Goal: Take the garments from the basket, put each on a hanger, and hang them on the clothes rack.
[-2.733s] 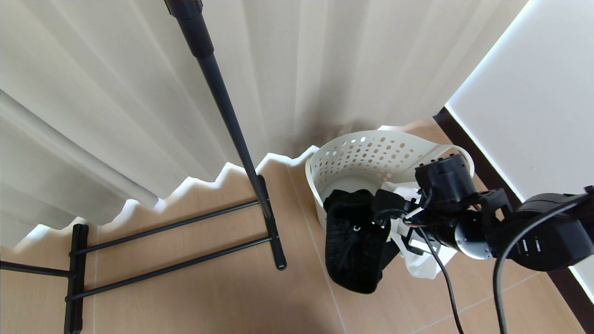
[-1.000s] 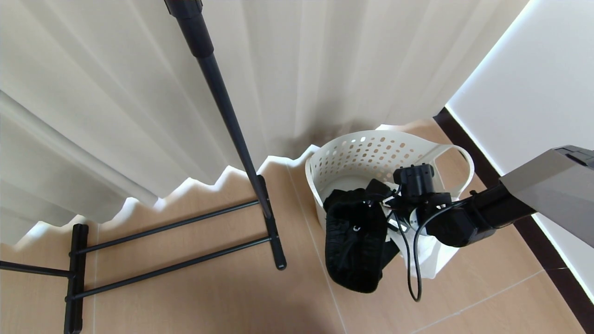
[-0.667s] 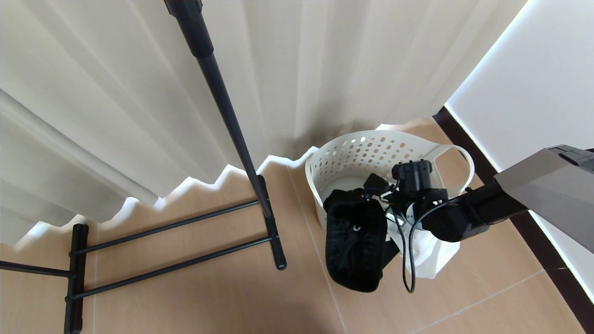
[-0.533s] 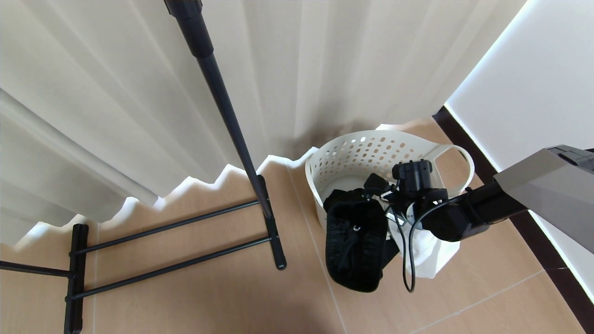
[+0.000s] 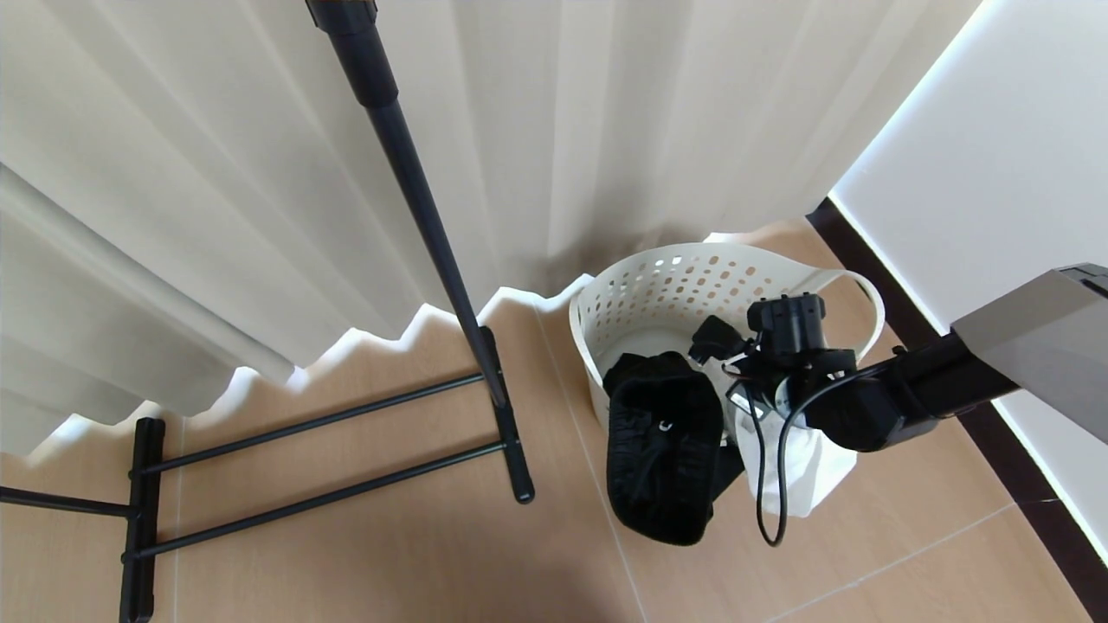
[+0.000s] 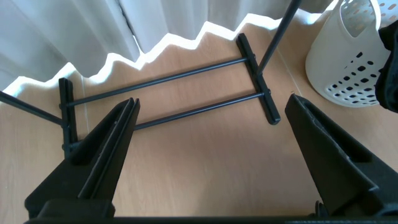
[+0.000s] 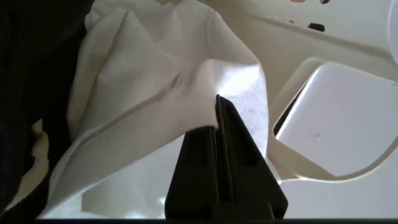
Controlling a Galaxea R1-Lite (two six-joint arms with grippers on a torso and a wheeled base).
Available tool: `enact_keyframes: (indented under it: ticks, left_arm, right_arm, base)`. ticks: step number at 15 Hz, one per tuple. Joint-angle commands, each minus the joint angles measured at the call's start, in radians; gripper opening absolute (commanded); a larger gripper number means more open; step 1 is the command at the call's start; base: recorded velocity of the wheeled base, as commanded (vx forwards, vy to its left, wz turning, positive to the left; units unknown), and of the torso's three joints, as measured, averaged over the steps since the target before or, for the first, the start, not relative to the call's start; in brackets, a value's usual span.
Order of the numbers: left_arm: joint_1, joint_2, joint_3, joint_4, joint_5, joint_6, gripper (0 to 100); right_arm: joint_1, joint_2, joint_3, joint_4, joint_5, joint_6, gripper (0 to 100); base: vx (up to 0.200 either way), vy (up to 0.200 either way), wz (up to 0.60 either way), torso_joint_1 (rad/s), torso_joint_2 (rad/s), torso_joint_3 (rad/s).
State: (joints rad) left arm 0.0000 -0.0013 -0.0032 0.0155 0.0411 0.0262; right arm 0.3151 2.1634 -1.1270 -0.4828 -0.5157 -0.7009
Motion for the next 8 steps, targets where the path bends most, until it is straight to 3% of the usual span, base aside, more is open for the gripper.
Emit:
enact_keyframes:
  ticks: [1, 4, 8]
  left_arm:
    - [0.000, 0.001, 0.000, 0.000, 0.000, 0.000, 100]
    - [0.000, 0.001, 0.000, 0.000, 0.000, 0.000, 100]
    - [0.000, 0.001, 0.000, 0.000, 0.000, 0.000, 100]
  right_arm:
    - [0.012, -0.174, 0.116, 0.001, 0.040, 0.107, 0]
    - [0.058, -0.521, 0.260, 0.003, 0.072, 0.244, 0]
    - [0.219, -0.902, 0.305, 0.020, 0.072, 0.515, 0]
  base:
    - [0.000, 0.000, 0.00, 0.000, 0.00, 0.000]
    - [0.000, 0.000, 0.00, 0.000, 0.00, 0.000]
    - [0.000, 0.000, 0.00, 0.000, 0.00, 0.000]
